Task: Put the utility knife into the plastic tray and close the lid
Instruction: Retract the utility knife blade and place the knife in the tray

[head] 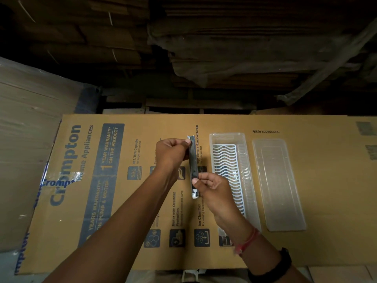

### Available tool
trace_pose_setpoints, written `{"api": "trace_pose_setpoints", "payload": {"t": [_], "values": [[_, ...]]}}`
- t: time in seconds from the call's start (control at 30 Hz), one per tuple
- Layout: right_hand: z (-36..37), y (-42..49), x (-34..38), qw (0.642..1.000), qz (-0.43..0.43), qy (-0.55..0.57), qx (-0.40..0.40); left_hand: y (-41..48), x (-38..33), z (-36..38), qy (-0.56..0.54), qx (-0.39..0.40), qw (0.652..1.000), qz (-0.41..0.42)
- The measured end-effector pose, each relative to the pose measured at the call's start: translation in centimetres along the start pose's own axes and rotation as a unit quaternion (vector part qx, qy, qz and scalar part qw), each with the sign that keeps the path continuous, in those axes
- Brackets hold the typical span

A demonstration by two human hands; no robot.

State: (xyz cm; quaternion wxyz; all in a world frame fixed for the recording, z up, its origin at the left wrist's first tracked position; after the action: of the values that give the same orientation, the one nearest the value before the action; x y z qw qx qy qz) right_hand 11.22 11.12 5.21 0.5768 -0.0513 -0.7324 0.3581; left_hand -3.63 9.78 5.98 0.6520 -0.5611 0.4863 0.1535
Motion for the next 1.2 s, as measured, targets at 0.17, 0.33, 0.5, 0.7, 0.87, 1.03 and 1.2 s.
{"api": "trace_pose_setpoints", "payload": {"t": [0.17,0.33,0.5,0.7,0.87,1.03,1.2], "values": [[-1.8,-0.1,-0.2,1.000,-0.016,0.002,-0.022,-0.7,-0.1,1.8,0.025,0.022,0.999,0.033],[-3.5,0.4,0.0,0.999,-0.022,0.003,-0.043,-1.4,0.9,3.2,0.119,0.085,0.987,0.072],[-4.6,0.6,0.1,0.999,-0.021,0.009,-0.045,-1.7,1.4,4.6,0.182,0.110,0.974,0.080],[-6.1,0.8,0.1,0.997,-0.029,-0.005,-0.069,-2.1,2.0,6.2,0.188,0.104,0.974,0.067],[-7.3,1.2,0.1,0.994,-0.038,-0.039,-0.099,-2.7,2.6,7.4,0.186,0.098,0.975,0.067],[-8.5,1.2,-0.4,0.991,-0.045,-0.081,-0.100,-3.3,3.7,8.2,0.198,0.092,0.974,0.061],[-8.8,0.4,0.4,0.944,-0.162,-0.269,-0.103,-3.9,4.5,9.0,0.207,0.090,0.972,0.064]]}}
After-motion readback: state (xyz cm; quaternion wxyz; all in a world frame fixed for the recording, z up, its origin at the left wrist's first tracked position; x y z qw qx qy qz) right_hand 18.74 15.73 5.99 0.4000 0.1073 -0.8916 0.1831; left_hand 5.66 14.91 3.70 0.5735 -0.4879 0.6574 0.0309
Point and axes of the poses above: each hand's wrist, its own y-axis towards the middle knuckle, its own z-axis out of the palm, x = y × z, the point moved 3 cm from there along y, towards the middle knuckle, and after that the axes turned 6 degrees about -x, right-handed, at the moved point
